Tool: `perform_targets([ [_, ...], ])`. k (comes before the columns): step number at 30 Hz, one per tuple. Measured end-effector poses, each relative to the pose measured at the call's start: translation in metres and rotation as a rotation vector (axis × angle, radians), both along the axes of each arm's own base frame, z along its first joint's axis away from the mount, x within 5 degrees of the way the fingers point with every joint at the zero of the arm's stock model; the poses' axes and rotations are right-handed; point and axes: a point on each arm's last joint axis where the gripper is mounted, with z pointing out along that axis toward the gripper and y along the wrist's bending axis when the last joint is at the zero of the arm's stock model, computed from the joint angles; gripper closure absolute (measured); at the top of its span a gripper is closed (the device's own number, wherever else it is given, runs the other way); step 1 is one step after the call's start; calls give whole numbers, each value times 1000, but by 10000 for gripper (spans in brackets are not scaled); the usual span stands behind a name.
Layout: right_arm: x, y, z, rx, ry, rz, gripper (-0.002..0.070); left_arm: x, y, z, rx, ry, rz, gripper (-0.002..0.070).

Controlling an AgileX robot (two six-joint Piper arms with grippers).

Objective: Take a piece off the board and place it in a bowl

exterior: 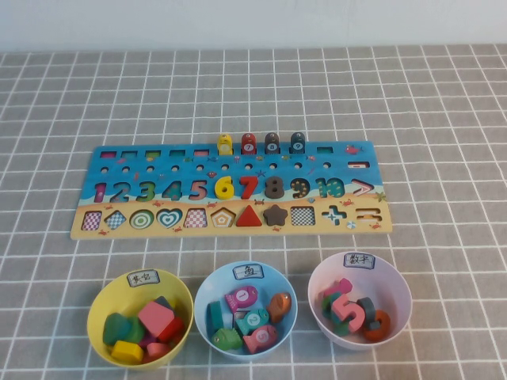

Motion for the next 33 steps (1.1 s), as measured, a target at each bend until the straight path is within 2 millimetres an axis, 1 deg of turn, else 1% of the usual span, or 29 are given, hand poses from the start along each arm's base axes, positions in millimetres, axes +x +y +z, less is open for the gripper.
perform_targets([
  [1, 4, 1, 10, -28, 24, 22, 694, 0, 0, 0, 0, 0, 0, 675],
  [3, 19, 3, 26, -101, 117, 69, 694, 0, 0, 0, 0, 0, 0, 675],
  [6, 48, 4, 39, -183, 257, 123, 694, 0, 0, 0, 0, 0, 0, 675],
  [11, 99, 4, 48, -259, 385, 176, 694, 0, 0, 0, 0, 0, 0, 675],
  [14, 131, 6, 47, -280, 441, 203, 694, 0, 0, 0, 0, 0, 0, 675],
  [16, 148, 11, 43, -298, 472, 233, 694, 0, 0, 0, 0, 0, 0, 675],
  [19, 172, 26, 35, -347, 506, 300, 694, 0, 0, 0, 0, 0, 0, 675],
  [24, 209, 67, 23, -385, 513, 395, 694, 0, 0, 0, 0, 0, 0, 675],
  [33, 260, 143, 12, -429, 506, 487, 694, 0, 0, 0, 0, 0, 0, 675],
])
